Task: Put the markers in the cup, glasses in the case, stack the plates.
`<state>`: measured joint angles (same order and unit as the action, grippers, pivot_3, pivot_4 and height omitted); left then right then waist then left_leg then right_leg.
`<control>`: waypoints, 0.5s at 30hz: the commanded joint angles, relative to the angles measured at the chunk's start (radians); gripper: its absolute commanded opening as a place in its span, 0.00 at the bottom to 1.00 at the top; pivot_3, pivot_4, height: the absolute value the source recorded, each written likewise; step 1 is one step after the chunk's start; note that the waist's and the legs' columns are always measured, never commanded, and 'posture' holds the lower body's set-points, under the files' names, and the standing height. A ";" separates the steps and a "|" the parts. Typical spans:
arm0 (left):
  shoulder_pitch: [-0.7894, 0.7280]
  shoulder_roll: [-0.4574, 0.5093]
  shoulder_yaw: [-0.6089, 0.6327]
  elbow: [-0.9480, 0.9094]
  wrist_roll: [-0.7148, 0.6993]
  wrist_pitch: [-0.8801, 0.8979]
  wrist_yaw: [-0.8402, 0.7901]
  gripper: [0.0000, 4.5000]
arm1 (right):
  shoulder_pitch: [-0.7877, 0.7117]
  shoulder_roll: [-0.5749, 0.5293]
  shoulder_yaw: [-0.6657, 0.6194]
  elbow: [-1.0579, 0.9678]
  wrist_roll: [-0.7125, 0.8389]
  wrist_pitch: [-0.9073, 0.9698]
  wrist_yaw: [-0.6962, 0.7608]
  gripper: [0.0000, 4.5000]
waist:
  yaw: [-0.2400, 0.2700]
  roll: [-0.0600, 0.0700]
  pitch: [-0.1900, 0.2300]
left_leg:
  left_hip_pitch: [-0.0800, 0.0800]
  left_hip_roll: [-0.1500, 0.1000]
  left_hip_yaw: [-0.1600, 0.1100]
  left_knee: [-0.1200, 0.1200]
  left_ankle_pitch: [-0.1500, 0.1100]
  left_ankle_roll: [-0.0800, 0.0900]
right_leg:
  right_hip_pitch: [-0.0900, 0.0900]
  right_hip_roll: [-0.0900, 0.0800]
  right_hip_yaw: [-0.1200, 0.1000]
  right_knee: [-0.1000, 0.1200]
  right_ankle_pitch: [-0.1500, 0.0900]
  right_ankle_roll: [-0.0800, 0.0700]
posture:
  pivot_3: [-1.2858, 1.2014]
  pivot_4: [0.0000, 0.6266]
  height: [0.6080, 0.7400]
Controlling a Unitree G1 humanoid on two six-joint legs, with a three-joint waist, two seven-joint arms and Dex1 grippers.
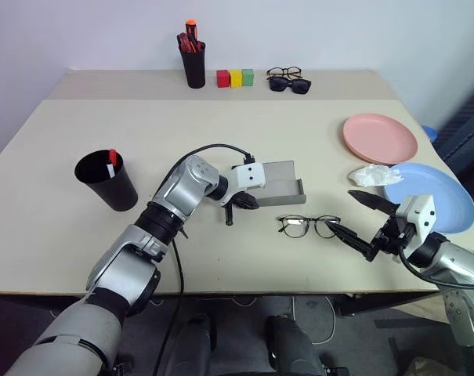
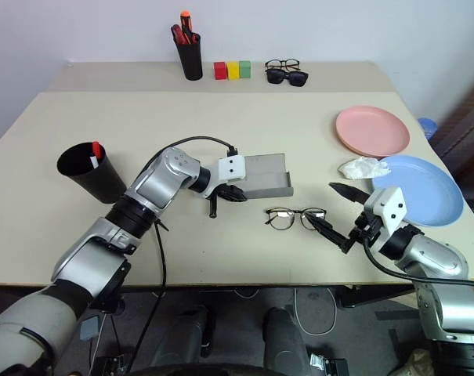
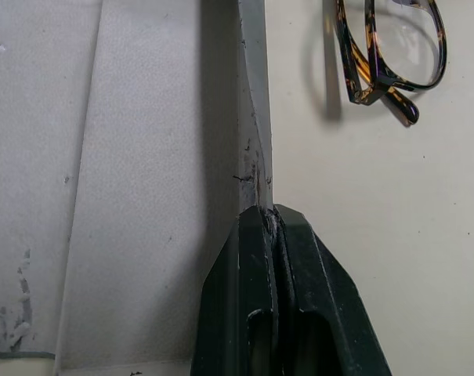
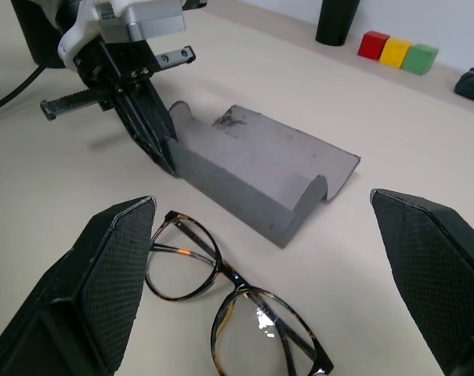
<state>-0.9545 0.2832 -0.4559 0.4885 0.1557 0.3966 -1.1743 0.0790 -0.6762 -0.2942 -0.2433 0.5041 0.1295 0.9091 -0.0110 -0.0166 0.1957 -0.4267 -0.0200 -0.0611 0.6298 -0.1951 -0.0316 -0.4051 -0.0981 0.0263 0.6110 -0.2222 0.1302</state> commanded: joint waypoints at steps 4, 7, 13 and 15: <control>0.008 0.021 0.003 -0.031 -0.012 -0.009 -0.025 0.01 | 0.096 -0.047 -0.085 -0.051 0.015 -0.009 0.036 1.00 | 0.000 0.000 0.000 | 0.000 0.000 0.000 0.000 0.000 0.000 | 0.000 0.000 0.000 0.000 0.000 0.000 | 0.52 0.24 1.00; 0.012 0.027 0.008 -0.043 -0.022 -0.010 -0.031 0.01 | 0.165 -0.051 -0.152 -0.078 0.044 0.000 0.046 1.00 | 0.000 0.000 0.000 | 0.000 0.000 0.000 -0.001 0.000 0.000 | -0.001 0.000 0.000 0.000 0.000 0.000 | 0.52 0.24 1.00; 0.020 0.037 0.010 -0.052 -0.032 -0.014 -0.034 0.01 | 0.267 -0.042 -0.243 -0.131 0.088 0.011 0.055 1.00 | -0.002 0.000 0.000 | 0.000 0.000 0.000 -0.001 0.000 0.000 | 0.000 0.000 0.000 0.000 -0.001 -0.001 | 0.52 0.24 1.00; 0.020 0.038 0.010 -0.052 -0.034 -0.015 -0.035 0.01 | 0.281 -0.039 -0.252 -0.149 0.095 0.019 0.051 1.00 | -0.001 0.000 0.000 | 0.000 0.000 0.000 -0.001 0.000 0.000 | 0.000 0.000 0.000 0.000 -0.001 -0.002 | 0.52 0.24 1.00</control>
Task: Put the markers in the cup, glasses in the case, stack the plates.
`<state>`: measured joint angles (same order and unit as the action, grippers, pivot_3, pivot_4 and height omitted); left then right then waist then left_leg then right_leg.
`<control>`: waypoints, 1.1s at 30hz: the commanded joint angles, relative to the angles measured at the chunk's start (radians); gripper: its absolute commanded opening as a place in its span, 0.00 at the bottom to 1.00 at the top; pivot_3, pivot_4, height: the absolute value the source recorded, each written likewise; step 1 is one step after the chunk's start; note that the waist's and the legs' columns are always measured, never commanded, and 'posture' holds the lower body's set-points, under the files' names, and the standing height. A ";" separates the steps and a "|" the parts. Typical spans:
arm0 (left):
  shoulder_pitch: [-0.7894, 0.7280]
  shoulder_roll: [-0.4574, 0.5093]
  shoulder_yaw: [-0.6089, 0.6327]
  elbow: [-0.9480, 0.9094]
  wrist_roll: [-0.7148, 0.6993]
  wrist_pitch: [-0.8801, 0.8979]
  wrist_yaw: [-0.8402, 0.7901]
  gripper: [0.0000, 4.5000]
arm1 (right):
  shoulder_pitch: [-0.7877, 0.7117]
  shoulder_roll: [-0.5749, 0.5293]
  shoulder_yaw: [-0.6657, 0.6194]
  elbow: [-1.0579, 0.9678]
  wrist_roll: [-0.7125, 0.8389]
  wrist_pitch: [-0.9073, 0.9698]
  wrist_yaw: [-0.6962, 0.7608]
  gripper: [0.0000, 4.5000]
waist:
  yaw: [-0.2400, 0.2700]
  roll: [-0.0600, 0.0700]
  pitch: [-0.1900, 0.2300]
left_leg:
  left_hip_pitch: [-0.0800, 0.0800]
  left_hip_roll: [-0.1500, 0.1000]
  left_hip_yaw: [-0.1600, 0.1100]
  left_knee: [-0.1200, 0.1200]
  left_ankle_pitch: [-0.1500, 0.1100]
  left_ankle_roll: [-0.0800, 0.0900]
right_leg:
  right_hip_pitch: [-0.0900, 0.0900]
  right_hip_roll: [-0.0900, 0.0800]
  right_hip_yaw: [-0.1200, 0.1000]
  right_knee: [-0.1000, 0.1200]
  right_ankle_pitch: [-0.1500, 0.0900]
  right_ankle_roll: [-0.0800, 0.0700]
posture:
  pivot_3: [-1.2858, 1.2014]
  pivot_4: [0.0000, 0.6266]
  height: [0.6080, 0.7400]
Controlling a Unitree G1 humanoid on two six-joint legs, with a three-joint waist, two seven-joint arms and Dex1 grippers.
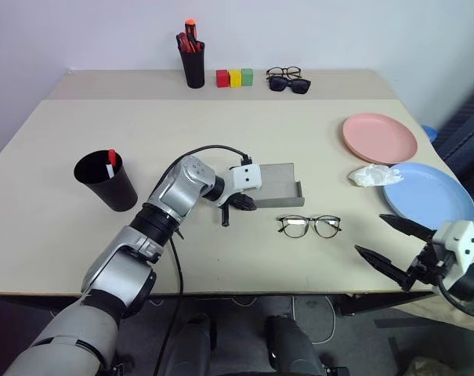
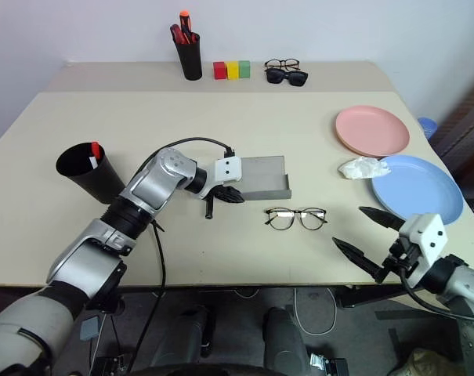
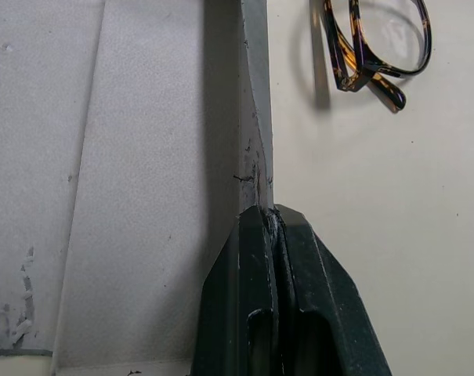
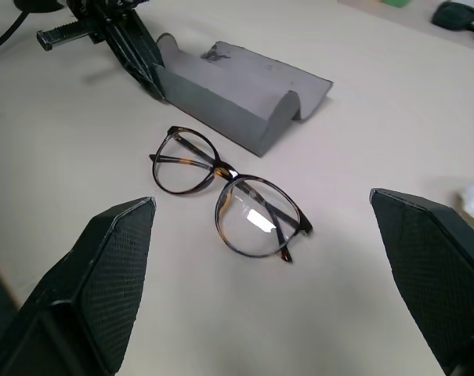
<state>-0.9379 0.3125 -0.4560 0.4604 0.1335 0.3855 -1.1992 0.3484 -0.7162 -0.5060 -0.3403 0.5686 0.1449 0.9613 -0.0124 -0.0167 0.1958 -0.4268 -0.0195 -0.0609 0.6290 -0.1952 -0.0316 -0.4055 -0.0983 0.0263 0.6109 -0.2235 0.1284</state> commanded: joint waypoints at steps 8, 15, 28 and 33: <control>0.005 0.017 0.014 -0.019 -0.014 0.004 0.008 0.29 | 0.038 0.001 -0.050 -0.128 0.052 0.051 -0.031 1.00 | 0.002 0.000 0.000 | 0.000 0.000 0.000 0.000 0.000 0.000 | 0.000 0.000 0.000 0.000 0.000 0.000 | 0.52 0.24 1.00; 0.022 0.044 0.070 -0.126 -0.079 0.072 -0.012 0.61 | -0.024 -0.095 0.005 -0.131 0.053 0.182 -0.026 1.00 | 0.001 0.000 0.000 | -0.001 0.000 0.000 0.000 0.000 0.000 | 0.000 -0.001 0.000 0.000 0.000 0.000 | 0.52 0.24 1.00; 0.336 0.321 0.349 -0.617 -0.487 0.134 -0.172 0.61 | -0.460 -0.152 0.366 0.283 -0.107 0.094 0.221 1.00 | 0.011 0.001 0.001 | 0.000 0.000 0.001 0.001 0.000 0.000 | -0.001 -0.001 0.000 0.000 0.000 -0.001 | 0.52 0.24 1.00; 0.426 0.385 0.406 -0.753 -0.591 0.145 -0.185 0.61 | -0.626 -0.100 0.475 0.504 -0.187 -0.002 0.308 1.00 | 0.001 0.000 0.001 | 0.000 0.000 0.002 0.000 0.000 0.000 | 0.000 -0.003 0.000 -0.003 0.000 -0.001 | 0.52 0.24 1.00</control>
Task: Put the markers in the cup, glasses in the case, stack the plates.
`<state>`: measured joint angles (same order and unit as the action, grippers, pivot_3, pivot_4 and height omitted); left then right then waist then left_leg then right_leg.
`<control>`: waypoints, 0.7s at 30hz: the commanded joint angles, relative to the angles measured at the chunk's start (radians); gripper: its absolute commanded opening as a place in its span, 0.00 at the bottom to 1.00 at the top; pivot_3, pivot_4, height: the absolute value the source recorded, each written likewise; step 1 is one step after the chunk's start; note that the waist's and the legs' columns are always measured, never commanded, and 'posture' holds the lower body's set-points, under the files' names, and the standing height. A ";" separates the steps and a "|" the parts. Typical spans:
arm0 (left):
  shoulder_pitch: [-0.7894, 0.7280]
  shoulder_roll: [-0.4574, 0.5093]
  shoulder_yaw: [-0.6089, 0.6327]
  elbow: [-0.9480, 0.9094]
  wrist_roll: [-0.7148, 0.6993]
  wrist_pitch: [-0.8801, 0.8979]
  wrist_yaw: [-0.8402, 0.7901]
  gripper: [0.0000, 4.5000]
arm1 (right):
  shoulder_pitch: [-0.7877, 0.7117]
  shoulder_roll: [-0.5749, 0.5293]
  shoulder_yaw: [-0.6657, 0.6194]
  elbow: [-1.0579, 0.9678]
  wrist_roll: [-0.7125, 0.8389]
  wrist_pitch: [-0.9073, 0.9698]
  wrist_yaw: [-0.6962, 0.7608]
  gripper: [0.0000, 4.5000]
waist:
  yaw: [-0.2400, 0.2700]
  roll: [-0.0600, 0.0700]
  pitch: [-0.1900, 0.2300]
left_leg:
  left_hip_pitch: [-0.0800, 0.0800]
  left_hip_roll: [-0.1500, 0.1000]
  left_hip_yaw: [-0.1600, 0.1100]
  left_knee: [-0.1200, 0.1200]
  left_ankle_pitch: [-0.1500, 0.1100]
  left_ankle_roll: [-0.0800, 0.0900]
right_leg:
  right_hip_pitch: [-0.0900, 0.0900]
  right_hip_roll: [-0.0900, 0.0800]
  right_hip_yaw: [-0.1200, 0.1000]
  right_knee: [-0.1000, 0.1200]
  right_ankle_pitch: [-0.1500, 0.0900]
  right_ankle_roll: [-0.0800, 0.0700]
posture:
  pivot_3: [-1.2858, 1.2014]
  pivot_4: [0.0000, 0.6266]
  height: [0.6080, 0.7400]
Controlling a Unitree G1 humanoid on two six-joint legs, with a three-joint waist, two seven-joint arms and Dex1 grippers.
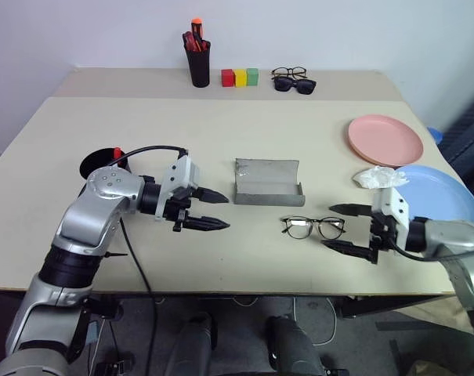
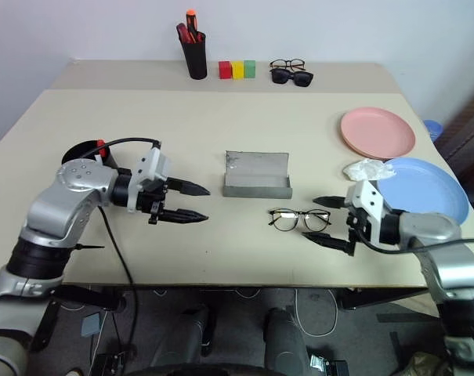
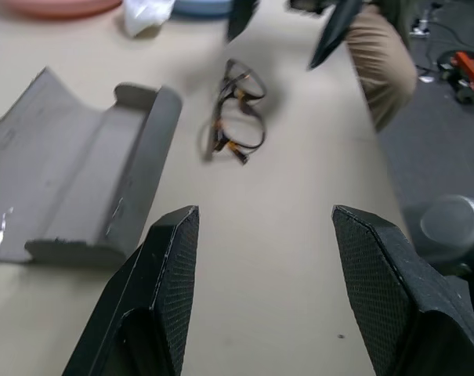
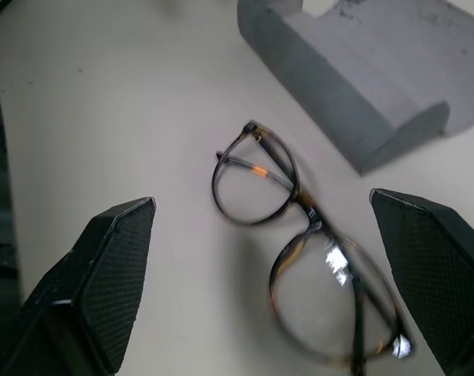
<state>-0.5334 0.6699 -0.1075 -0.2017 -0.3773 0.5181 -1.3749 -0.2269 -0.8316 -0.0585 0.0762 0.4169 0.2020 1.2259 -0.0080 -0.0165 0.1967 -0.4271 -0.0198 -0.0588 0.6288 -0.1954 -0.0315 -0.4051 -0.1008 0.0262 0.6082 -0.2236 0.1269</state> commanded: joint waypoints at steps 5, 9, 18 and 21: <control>0.081 0.079 0.114 -0.168 -0.181 0.068 0.018 0.61 | -0.130 0.051 0.072 0.214 -0.079 -0.123 0.096 1.00 | -0.007 0.000 0.000 | 0.000 0.000 0.000 0.000 0.000 0.000 | -0.002 0.001 0.000 0.003 0.000 0.000 | 0.52 0.24 1.00; 0.116 0.100 0.121 -0.194 -0.191 0.059 0.054 0.61 | -0.172 0.079 0.092 0.284 -0.104 -0.155 0.113 1.00 | -0.009 0.000 0.000 | 0.001 0.000 0.000 0.000 0.000 0.000 | -0.001 0.001 0.000 0.004 0.000 0.000 | 0.52 0.24 1.00; 0.142 0.121 0.122 -0.221 -0.217 0.062 0.122 0.61 | -0.239 0.130 0.115 0.350 -0.133 -0.168 0.132 1.00 | -0.009 0.001 0.000 | 0.001 0.000 0.000 0.000 0.000 0.000 | -0.001 0.001 0.000 0.004 0.000 0.000 | 0.52 0.24 1.00; 0.148 0.124 0.119 -0.223 -0.218 0.055 0.135 0.61 | -0.245 0.140 0.119 0.356 -0.140 -0.168 0.135 1.00 | -0.009 0.001 0.000 | 0.001 0.000 0.000 0.000 0.000 0.000 | -0.001 0.001 0.000 0.004 0.000 0.000 | 0.52 0.24 1.00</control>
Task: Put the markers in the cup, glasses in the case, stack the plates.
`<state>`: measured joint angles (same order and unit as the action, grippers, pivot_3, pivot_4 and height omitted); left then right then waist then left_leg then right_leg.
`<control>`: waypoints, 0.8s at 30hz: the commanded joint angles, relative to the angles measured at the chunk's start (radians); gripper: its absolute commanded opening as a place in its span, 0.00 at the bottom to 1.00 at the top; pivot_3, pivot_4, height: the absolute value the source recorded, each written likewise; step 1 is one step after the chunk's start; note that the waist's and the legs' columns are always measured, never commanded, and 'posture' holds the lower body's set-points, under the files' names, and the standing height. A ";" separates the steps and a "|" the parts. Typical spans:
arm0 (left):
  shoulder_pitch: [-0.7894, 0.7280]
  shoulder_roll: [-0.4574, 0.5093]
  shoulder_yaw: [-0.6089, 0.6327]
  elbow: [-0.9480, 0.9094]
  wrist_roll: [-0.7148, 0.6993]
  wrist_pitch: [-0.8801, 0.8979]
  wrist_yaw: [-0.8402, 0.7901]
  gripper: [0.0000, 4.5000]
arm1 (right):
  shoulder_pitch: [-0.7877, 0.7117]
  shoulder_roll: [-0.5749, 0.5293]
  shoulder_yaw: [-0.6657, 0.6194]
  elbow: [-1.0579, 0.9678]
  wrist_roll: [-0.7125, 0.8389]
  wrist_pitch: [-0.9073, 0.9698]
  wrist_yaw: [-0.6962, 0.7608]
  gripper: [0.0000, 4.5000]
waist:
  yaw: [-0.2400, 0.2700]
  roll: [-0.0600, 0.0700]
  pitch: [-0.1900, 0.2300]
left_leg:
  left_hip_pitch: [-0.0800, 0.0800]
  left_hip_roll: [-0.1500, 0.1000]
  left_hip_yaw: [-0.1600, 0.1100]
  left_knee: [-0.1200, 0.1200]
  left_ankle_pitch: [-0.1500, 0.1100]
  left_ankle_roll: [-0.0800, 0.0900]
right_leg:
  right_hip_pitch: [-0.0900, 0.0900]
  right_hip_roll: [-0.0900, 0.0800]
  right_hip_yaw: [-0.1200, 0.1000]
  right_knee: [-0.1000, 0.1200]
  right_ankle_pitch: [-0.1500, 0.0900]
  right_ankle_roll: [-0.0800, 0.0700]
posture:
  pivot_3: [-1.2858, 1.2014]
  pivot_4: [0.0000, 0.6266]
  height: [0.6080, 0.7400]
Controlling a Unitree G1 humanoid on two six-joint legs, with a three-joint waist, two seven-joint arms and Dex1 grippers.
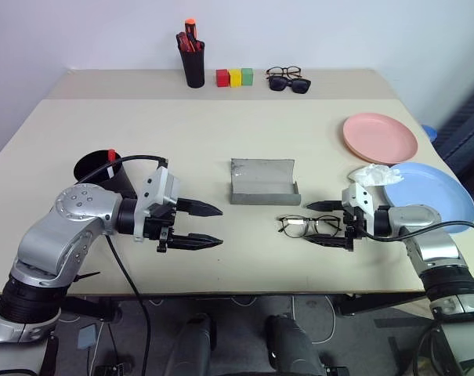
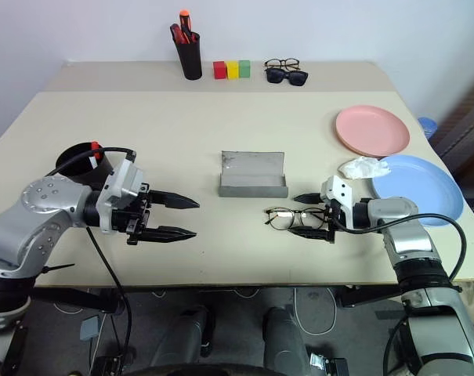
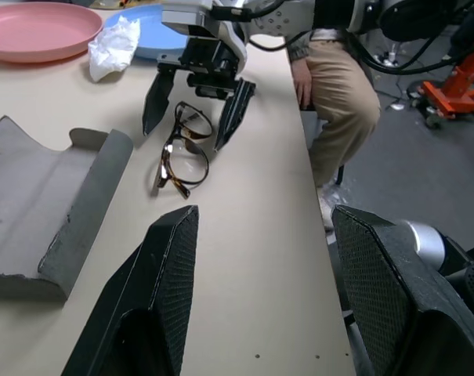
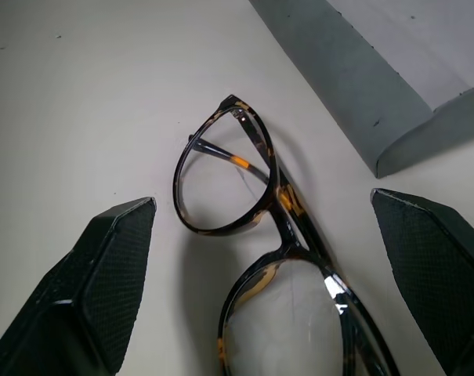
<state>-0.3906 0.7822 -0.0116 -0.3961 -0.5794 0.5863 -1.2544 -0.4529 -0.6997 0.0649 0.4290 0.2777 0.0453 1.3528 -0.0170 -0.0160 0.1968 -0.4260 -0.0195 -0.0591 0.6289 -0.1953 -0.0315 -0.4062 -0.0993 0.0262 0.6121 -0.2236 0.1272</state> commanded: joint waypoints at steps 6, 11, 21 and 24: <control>0.016 0.018 0.023 -0.030 -0.015 -0.025 0.027 0.62 | -0.003 0.001 -0.013 0.025 -0.013 -0.024 0.014 0.88 | 0.000 0.000 0.000 | 0.000 0.000 0.000 0.000 0.000 0.000 | 0.000 0.000 0.000 0.000 0.000 0.000 | 0.52 0.24 1.00; 0.016 0.021 0.024 -0.023 -0.013 -0.033 0.031 0.62 | 0.020 -0.008 -0.029 0.030 -0.013 -0.030 0.012 0.37 | -0.001 0.000 0.000 | 0.000 0.000 0.000 0.000 0.000 0.000 | 0.000 0.000 0.000 0.000 0.000 0.000 | 0.52 0.24 1.00; 0.005 0.010 0.013 0.007 -0.004 -0.061 0.040 0.62 | 0.080 -0.049 -0.080 -0.057 0.027 0.001 0.012 0.01 | 0.004 -0.002 -0.001 | 0.003 0.000 0.000 0.000 0.000 0.000 | 0.004 0.000 0.000 0.000 0.000 0.000 | 0.52 0.24 1.00; 0.006 0.006 0.013 0.009 -0.013 -0.057 0.047 0.62 | 0.085 -0.077 -0.116 -0.136 0.085 0.068 0.025 0.01 | 0.005 -0.002 -0.001 | 0.002 0.000 0.000 0.000 0.000 0.000 | 0.003 0.000 0.000 -0.001 0.000 0.000 | 0.52 0.24 1.00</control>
<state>-0.3688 0.7896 -0.0126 -0.3731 -0.5792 0.5403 -1.2141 -0.3677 -0.7419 0.0017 0.3517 0.3216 0.0734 1.3715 -0.0119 -0.0177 0.1957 -0.4245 -0.0191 -0.0593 0.6291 -0.1954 -0.0316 -0.4040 -0.0994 0.0264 0.6115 -0.2237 0.1267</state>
